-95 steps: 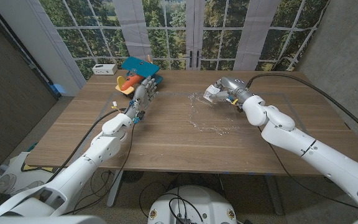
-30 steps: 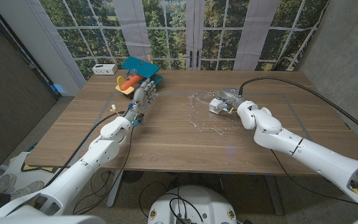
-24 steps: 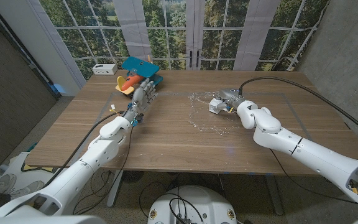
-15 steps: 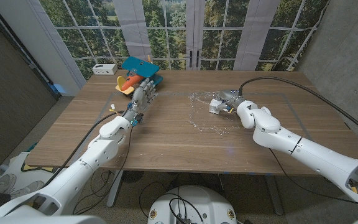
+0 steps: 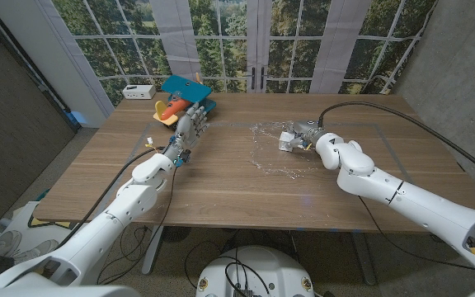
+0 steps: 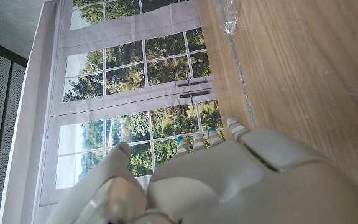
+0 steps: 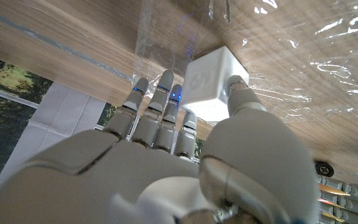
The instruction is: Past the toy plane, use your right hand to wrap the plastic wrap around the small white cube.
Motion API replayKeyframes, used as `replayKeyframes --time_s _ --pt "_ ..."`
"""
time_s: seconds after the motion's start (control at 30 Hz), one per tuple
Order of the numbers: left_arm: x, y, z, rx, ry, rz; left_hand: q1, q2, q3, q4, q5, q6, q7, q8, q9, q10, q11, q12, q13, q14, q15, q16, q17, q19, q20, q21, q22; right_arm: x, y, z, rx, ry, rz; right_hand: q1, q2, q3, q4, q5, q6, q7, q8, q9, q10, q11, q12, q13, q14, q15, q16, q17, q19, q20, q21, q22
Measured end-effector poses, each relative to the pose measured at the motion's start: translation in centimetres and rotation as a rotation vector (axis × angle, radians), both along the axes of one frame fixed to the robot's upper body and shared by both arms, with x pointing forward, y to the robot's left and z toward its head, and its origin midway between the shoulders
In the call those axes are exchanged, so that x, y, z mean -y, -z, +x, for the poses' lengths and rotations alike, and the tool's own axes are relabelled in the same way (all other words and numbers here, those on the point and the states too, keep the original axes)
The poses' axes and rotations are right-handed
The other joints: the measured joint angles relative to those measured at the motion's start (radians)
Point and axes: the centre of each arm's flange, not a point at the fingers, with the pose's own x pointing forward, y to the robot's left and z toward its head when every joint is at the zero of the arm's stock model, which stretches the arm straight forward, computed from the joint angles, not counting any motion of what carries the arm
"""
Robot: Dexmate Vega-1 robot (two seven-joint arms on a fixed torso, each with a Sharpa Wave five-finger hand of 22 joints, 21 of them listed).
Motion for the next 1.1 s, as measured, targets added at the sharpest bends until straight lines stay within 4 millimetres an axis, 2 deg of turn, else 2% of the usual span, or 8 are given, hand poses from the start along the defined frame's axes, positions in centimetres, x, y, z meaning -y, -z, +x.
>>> replayKeyframes --time_s 0.13,0.17,0.27,0.47,0.6,0.73,0.93,1.1 --pt "0.0 0.0 0.0 0.000 0.000 -0.001 0.000 0.000 0.000 0.000 0.000 0.000 0.000 0.000 0.000 0.000 0.000 0.000 0.000 0.000 0.000 0.000 0.000 0.000 0.000 0.000 0.000 0.1 0.1 0.0 -0.018 0.002 0.004 -0.057 -0.027 -0.033 0.017 0.006 -0.090 0.007 -0.006 0.000 0.001 0.001 -0.015 -0.009 -0.037 0.003 -0.009 0.005 -0.016 0.005 -0.006 0.000" --pt "0.1 0.0 0.0 0.000 0.001 -0.001 0.000 0.000 0.000 0.000 0.000 0.000 0.000 0.000 0.000 0.000 0.000 0.000 0.000 0.000 0.000 0.000 0.000 0.000 0.000 0.000 0.000 0.3 -0.2 -0.1 -0.017 0.002 0.007 -0.068 -0.031 -0.039 0.021 0.010 -0.110 0.009 -0.008 0.000 -0.007 0.009 -0.026 -0.012 -0.041 0.005 -0.009 0.007 -0.018 0.007 -0.006 0.000" --pt "0.1 0.0 0.0 0.001 0.001 -0.002 0.000 0.000 0.000 0.000 0.000 0.000 0.000 0.000 0.000 0.000 0.000 0.000 0.000 0.000 0.000 0.000 0.000 0.000 0.000 0.000 0.000 0.5 -0.6 -0.2 -0.022 0.000 0.023 -0.094 -0.049 -0.057 0.025 0.025 -0.150 0.013 0.001 0.000 -0.110 0.020 -0.082 -0.023 -0.056 0.005 -0.013 0.007 -0.023 0.012 -0.006 0.000" --pt "0.1 -0.1 0.2 0.000 0.001 -0.002 0.000 0.000 0.000 0.000 0.000 0.000 0.000 0.000 0.000 0.000 0.000 0.000 0.000 0.000 0.000 0.000 0.000 0.000 0.000 0.000 0.000 0.5 -0.5 -0.2 -0.041 -0.023 0.060 -0.133 -0.075 -0.085 0.036 0.032 -0.162 0.017 0.004 0.000 -0.136 0.025 -0.102 -0.028 -0.080 0.005 -0.017 0.011 -0.036 0.014 -0.014 0.005" --pt "0.2 -0.1 0.3 -0.001 0.004 0.001 0.000 0.000 0.000 0.000 0.000 0.000 0.000 0.000 0.000 0.000 0.000 0.000 0.000 0.000 0.000 0.000 0.000 0.000 0.000 0.000 0.000 0.9 -1.3 -0.5 -0.027 -0.054 0.119 -0.157 -0.062 -0.097 0.046 0.036 -0.153 0.025 0.018 0.000 -0.136 0.025 -0.105 -0.026 -0.082 0.003 -0.017 0.016 -0.036 0.014 -0.014 0.005" --pt "0.2 -0.1 0.5 -0.002 0.005 0.001 0.000 0.000 0.000 0.000 0.000 0.000 0.000 0.000 0.000 0.000 0.000 0.000 0.000 0.000 0.000 0.000 0.000 0.000 0.000 0.000 0.000 1.1 -1.8 -0.6 -0.010 -0.081 0.178 -0.146 -0.031 -0.089 0.046 0.050 -0.100 0.032 0.034 0.000 -0.135 0.025 -0.110 -0.025 -0.075 0.010 -0.005 0.024 -0.035 0.013 -0.013 0.005" --pt "0.1 0.0 0.7 -0.006 0.005 -0.001 0.000 0.000 0.000 0.000 0.000 0.000 0.000 0.000 0.000 0.000 0.000 0.000 0.000 0.000 0.000 0.000 0.000 0.000 0.000 0.000 0.000 1.6 -2.5 -0.6 0.027 -0.107 0.284 -0.088 0.027 -0.057 0.016 0.058 -0.072 0.039 0.042 0.000 -0.106 0.032 -0.109 -0.022 -0.074 0.011 0.006 0.030 -0.024 0.003 -0.007 0.005" --pt "0.1 0.1 0.8 -0.008 0.007 -0.004 0.000 0.000 0.000 0.000 0.000 0.000 0.000 0.000 0.000 0.000 0.000 0.000 0.000 0.000 0.000 0.000 0.000 0.000 0.000 0.000 0.000 1.9 -2.9 -0.3 0.068 -0.101 0.336 -0.030 0.059 -0.035 -0.012 0.058 -0.029 0.029 0.052 0.000 -0.069 0.020 -0.104 -0.021 -0.074 0.011 0.014 0.036 -0.008 -0.014 0.002 0.005"
